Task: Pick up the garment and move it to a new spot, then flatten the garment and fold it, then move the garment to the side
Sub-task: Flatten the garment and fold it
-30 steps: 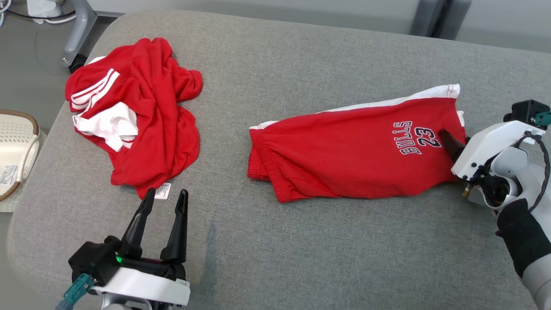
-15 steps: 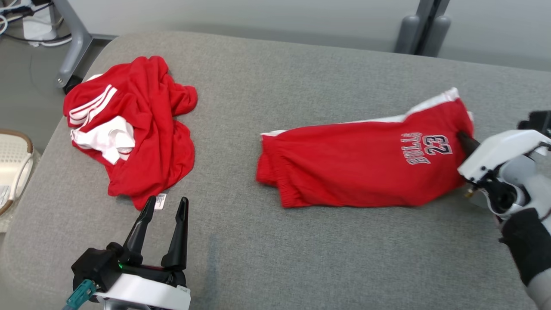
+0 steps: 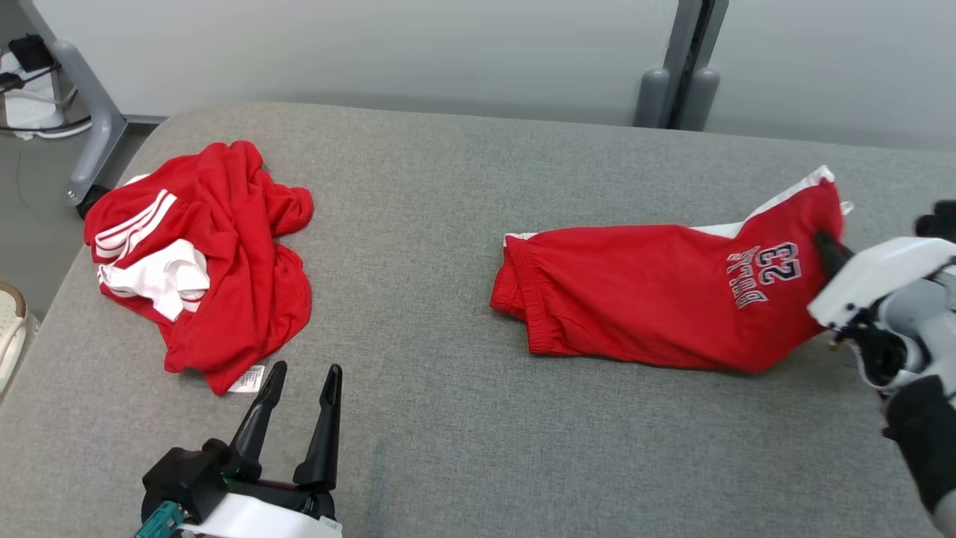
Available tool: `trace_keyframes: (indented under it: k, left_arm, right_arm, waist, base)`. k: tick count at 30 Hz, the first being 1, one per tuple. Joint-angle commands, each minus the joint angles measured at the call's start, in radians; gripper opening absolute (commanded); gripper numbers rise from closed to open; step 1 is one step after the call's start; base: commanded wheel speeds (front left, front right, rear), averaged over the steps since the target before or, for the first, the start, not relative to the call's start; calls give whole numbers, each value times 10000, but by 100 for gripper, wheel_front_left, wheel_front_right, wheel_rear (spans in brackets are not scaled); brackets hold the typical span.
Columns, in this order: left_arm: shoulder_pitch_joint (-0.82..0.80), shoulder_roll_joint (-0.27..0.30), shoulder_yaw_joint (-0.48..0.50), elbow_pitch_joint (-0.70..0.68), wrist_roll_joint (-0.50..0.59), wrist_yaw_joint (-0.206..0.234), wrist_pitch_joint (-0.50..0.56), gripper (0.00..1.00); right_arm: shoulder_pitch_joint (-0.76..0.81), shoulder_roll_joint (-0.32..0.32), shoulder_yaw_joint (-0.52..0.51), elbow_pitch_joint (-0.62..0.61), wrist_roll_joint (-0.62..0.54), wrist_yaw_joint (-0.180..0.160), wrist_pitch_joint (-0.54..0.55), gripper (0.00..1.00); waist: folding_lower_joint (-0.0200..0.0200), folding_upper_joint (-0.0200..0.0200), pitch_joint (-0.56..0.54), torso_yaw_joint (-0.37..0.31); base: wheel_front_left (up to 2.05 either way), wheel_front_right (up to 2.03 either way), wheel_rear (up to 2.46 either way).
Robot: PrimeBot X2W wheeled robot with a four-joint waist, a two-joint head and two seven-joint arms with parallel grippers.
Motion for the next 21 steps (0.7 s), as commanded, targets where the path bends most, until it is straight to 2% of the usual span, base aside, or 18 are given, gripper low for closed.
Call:
trace_keyframes:
  k: [1, 6, 10, 15, 21]
  left_arm:
    - [45, 7, -18, 10, 62, -15, -9, 100]
    - [13, -26, -141, 48, 44, -16, -9, 100]
    - [-9, -64, -226, 113, -50, -16, -9, 100]
    - [-145, -93, -316, 215, -163, -16, -6, 100]
    - [-257, -107, -410, 348, -257, -17, -6, 100]
  right_arm:
    - [-132, 207, 177, -198, 50, 3, 46, 0]
    - [-522, 974, 627, -492, 189, 2, 259, 0]
    - [-759, 1733, 1095, -613, 387, 2, 499, 0]
    - [-920, 2214, 1461, -163, 423, 3, 513, 0]
    - [-1026, 2489, 1689, 532, 500, 3, 472, 0]
  waist:
    - [0, 0, -103, -63]
    - [0, 0, -198, 54]
    - [0, 0, -178, 501]
    - [0, 0, -7, 1100]
    - [0, 0, 182, 1651]
  base:
    - [0, 0, 0]
    - [0, 0, 0]
    - [0, 0, 0]
    - [0, 0, 0]
    - [0, 0, 0]
